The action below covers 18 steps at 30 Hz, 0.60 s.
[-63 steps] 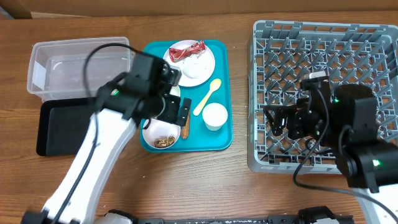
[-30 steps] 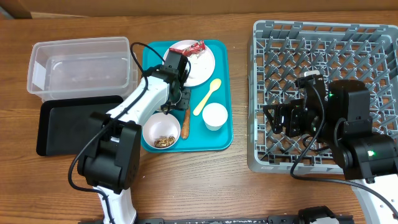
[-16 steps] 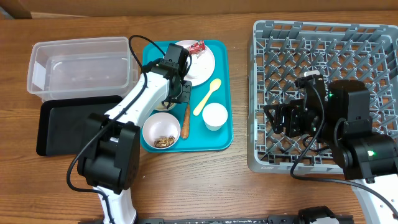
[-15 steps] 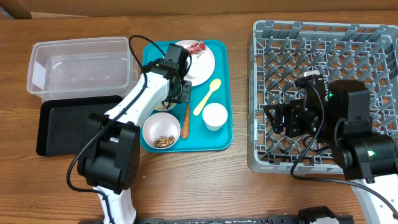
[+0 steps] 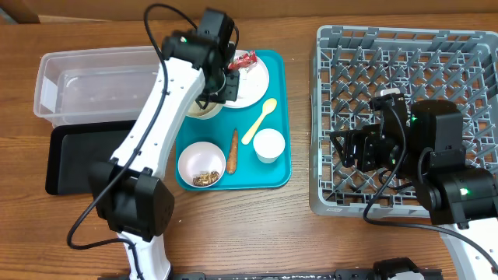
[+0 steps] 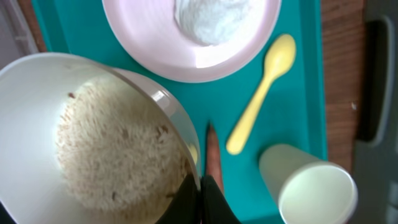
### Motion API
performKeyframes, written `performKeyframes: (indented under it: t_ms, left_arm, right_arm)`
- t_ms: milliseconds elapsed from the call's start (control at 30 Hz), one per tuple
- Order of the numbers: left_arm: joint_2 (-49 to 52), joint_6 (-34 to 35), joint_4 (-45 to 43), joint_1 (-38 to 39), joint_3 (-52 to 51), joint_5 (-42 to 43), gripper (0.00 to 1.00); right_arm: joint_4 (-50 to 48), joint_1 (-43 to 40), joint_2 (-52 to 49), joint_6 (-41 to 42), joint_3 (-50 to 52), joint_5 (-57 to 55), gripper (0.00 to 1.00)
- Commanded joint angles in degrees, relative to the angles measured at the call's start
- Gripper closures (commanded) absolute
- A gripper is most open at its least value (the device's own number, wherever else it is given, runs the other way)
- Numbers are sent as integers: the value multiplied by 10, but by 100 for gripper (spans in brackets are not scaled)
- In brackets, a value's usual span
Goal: Sort waste into correct bins and load items into the dishwasher
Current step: 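Lift the rice bowl with the left gripper over the black tray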
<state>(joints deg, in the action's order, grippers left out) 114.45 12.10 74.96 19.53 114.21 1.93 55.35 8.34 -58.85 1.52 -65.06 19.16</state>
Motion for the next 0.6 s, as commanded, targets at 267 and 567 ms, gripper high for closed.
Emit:
performKeyframes:
  t_ms: [267, 567]
  left_arm:
    - [-5, -9, 219, -48, 136, 104, 96]
    - [-65, -18, 219, -140, 118, 116, 96]
  right_arm:
    - [10, -1, 1, 2, -14, 2, 19]
    - [14, -1, 1, 2, -13, 0, 19]
